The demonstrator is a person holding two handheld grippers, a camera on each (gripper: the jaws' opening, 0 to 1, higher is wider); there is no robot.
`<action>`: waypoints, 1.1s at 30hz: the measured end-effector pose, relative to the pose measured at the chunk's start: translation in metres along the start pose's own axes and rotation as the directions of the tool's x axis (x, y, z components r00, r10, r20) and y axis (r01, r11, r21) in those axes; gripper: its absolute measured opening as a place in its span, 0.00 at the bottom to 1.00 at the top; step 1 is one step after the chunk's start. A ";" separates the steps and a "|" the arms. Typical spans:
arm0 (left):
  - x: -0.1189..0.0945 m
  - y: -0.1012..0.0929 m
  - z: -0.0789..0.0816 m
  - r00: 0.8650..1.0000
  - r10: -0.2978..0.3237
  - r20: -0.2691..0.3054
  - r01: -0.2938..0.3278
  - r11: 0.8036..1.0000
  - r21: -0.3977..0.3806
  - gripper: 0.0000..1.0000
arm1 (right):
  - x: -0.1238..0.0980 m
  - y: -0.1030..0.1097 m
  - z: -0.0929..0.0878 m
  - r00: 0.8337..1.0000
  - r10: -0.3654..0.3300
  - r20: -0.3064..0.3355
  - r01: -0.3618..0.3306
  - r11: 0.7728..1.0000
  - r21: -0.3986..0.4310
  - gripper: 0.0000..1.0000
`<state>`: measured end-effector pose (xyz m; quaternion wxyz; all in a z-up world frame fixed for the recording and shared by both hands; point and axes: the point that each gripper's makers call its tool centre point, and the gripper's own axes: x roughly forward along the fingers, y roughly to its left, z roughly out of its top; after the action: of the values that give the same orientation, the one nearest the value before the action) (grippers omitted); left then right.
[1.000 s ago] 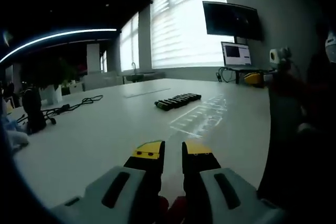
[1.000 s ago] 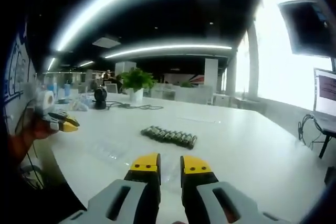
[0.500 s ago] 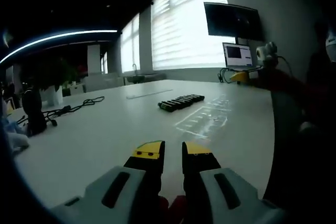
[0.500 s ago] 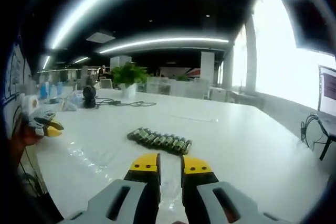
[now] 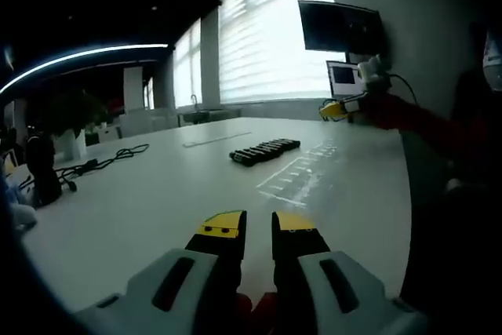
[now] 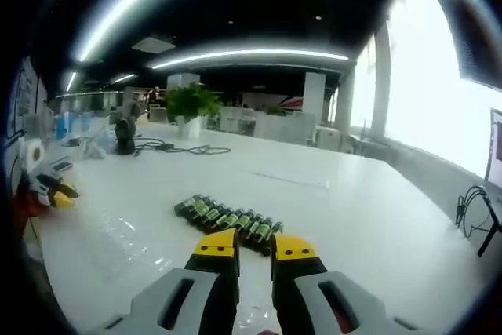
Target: Grip medicine bottles put into box
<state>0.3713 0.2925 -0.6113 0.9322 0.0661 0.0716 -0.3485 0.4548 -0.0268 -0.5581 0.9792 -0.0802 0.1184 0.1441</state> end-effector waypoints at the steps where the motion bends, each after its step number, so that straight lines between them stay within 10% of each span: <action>1: 0.000 0.003 -0.003 1.000 0.009 -0.018 -0.009 1.000 0.026 0.07 | 0.003 -0.001 0.000 1.000 -0.001 -0.001 0.001 1.000 -0.002 0.11; 33: 0.002 -0.007 -0.003 0.999 -0.048 -0.010 0.048 0.999 0.010 0.07 | 0.097 -0.030 -0.048 0.967 -0.039 -0.251 0.041 0.999 0.001 0.10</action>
<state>0.3678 0.2866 -0.6151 0.9229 0.0706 0.0759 -0.3709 0.5441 -0.0388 -0.6253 0.9593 -0.0970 0.2403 0.1126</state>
